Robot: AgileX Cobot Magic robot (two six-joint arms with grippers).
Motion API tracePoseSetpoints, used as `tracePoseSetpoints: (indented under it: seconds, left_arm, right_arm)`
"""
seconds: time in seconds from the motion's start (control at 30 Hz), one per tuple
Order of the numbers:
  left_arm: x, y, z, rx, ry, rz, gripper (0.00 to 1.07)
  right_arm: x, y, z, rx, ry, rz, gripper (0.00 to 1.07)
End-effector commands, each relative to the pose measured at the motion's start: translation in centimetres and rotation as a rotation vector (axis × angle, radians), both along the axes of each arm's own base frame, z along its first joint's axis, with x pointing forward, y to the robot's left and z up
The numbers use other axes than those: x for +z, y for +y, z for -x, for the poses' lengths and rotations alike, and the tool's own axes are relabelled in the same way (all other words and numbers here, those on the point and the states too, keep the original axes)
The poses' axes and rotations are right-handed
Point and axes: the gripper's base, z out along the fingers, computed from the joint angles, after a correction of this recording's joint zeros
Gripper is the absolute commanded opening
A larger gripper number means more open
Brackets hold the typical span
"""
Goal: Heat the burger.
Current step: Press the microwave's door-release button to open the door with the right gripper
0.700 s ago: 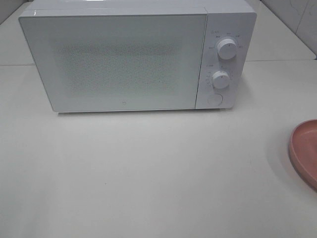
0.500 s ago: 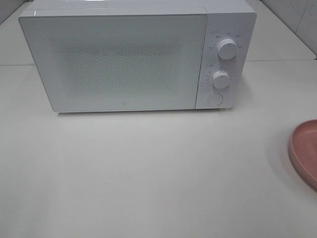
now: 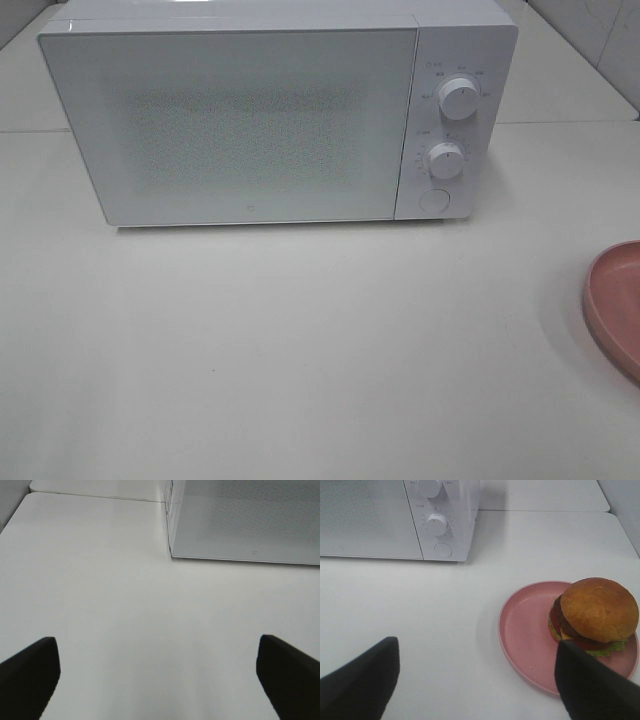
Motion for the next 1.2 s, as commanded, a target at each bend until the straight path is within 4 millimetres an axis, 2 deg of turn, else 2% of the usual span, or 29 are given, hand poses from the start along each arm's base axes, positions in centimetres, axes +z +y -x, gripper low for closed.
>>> tracePoseSetpoints:
  seconds: [0.03, 0.73, 0.9, 1.13, 1.2]
  left_arm:
    - [0.1, 0.0, 0.2, 0.004, -0.033, 0.004, 1.00]
    - [0.1, 0.0, 0.2, 0.004, -0.033, 0.004, 1.00]
    - [0.1, 0.0, 0.2, 0.004, -0.033, 0.004, 1.00]
    - [0.1, 0.0, 0.2, 0.004, -0.033, 0.004, 1.00]
    - [0.1, 0.0, 0.2, 0.004, -0.033, 0.004, 1.00]
  right_arm:
    - [0.0, 0.0, 0.4, 0.006, -0.038, 0.005, 0.76]
    - [0.0, 0.0, -0.1, 0.007, -0.010, 0.008, 0.76]
    - [0.6, 0.2, -2.0, 0.007, 0.083, 0.017, 0.76]
    - [1.5, 0.4, -4.7, 0.003, 0.088, 0.009, 0.76]
    - [1.8, 0.6, -6.1, 0.002, 0.072, 0.008, 0.76]
